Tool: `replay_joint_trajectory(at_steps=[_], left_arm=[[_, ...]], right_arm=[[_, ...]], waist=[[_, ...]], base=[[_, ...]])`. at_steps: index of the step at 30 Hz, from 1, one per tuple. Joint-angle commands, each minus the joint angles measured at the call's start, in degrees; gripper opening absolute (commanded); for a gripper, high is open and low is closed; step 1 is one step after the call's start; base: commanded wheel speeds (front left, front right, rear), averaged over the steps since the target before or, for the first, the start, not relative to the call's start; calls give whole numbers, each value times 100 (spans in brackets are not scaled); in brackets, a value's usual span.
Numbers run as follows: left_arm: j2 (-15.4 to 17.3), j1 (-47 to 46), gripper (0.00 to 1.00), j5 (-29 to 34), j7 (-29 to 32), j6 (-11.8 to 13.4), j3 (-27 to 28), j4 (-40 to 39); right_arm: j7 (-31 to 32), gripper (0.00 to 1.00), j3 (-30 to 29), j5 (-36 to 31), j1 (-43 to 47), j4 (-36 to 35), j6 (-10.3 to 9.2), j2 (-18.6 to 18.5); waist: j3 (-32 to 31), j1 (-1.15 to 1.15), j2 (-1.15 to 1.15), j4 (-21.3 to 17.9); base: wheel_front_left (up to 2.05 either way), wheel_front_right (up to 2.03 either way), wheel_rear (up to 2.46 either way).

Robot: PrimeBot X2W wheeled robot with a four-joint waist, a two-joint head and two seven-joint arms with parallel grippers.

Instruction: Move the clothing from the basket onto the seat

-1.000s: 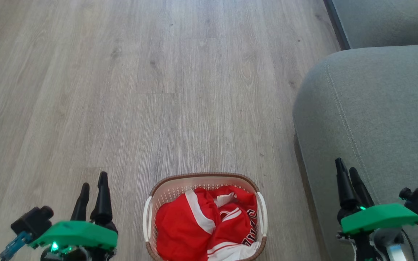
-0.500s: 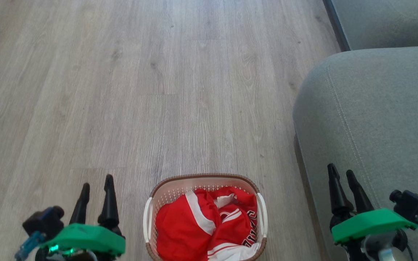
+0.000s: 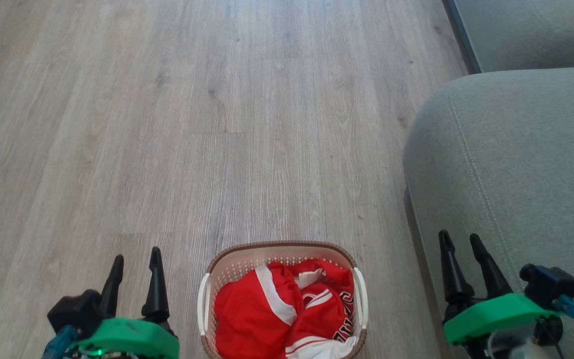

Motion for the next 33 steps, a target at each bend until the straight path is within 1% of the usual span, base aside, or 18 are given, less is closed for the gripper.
replay_joint_trajectory(at_steps=[1,10,19,27,33], left_arm=[[63,-77,100,246,-99,58,94,-242],[67,85,100,852,-250,144,113,-312],[49,200,100,1382,-401,178,117,-333],[26,267,100,1742,-518,169,149,-327],[10,262,100,1722,-525,123,187,-279]], right_arm=[[-103,100,145,-241,-101,-241,-1,-70],[-255,100,234,-864,-25,-307,-1,-76],[-407,100,310,-1482,50,-372,-1,-81],[-526,100,388,-1956,95,-420,-1,-86],[-533,100,389,-1982,90,-408,-1,-86]], waist=[[-11,0,0,7],[-65,0,0,21],[-102,0,0,42],[-122,0,0,47],[-123,0,0,40]], base=[[0,0,0],[0,0,0],[0,0,0],[0,0,0],[0,0,0]])
